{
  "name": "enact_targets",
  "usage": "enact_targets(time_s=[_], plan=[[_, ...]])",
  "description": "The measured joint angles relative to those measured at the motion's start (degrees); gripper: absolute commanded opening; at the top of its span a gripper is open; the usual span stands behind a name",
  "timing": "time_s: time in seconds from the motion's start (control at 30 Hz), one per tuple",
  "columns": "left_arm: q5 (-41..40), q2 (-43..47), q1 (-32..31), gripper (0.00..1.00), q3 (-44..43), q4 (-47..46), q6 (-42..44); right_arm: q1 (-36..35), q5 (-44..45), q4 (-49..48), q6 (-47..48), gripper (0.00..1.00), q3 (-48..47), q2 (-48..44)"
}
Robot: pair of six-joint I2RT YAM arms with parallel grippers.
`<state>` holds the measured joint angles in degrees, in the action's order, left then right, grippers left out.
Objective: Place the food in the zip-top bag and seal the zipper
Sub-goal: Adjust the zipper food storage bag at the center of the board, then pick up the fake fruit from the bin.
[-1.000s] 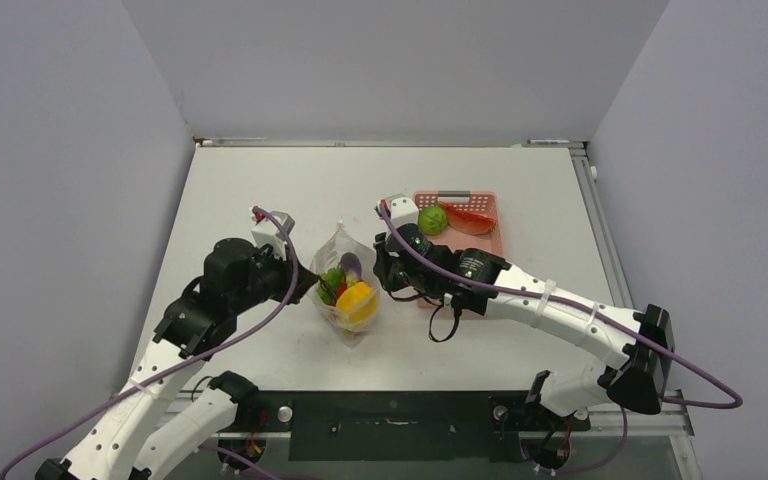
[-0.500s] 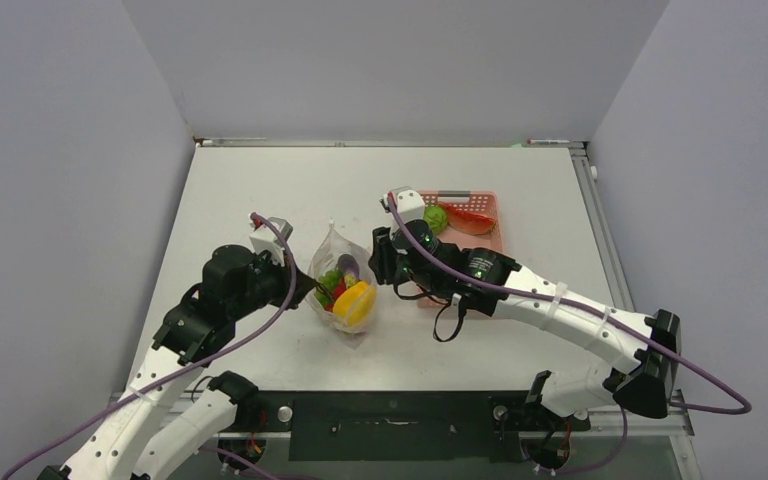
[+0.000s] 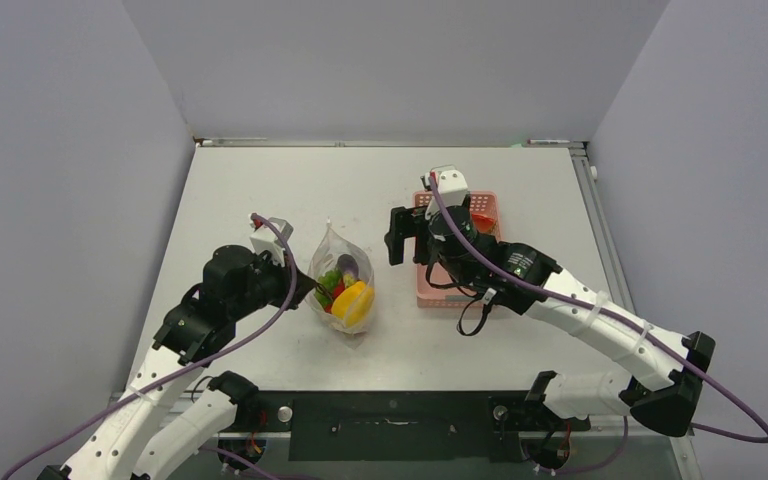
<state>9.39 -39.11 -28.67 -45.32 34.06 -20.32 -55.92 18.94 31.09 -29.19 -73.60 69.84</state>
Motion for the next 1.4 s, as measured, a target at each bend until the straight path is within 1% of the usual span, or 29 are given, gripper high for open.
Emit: enact_targets(time_s=[0.03,0.07,0.3,0.5,0.67,0.93,1.2,1.4], plan=[[0.0,0.0,0.0,0.00,0.0,0.0,0.0,0.2,0.6,0.2,0.2,0.92,0.0,-0.1],[0.0,0.0,0.0,0.00,0.0,0.0,0.0,0.5,1.1,0.3,0.3,0.90,0.1,-0.2],[0.0,0.1,0.0,0.00,0.0,0.0,0.0,3.4,5.4,0.5,0.7,0.90,4.4,-0.3],[0.0,0.3,0.0,0.00,0.0,0.0,0.0,9.3,6.3,0.2,0.0,0.90,9.4,-0.2],[0.0,0.4,0.0,0.00,0.0,0.0,0.0,14.6,4.6,-1.8,-0.1,0.90,13.4,-0.1],[0.0,0.4,0.0,0.00,0.1,0.0,0.0,18.4,0.3,-5.6,-0.1,0.90,16.2,1.5],[0.0,0.4,0.0,0.00,0.1,0.0,0.0,23.6,-5.2,-10.2,-1.4,0.94,16.4,8.0],[0.1,0.4,0.0,0.00,0.1,0.0,0.0,25.7,-7.4,-12.6,-4.0,0.97,16.0,13.7]])
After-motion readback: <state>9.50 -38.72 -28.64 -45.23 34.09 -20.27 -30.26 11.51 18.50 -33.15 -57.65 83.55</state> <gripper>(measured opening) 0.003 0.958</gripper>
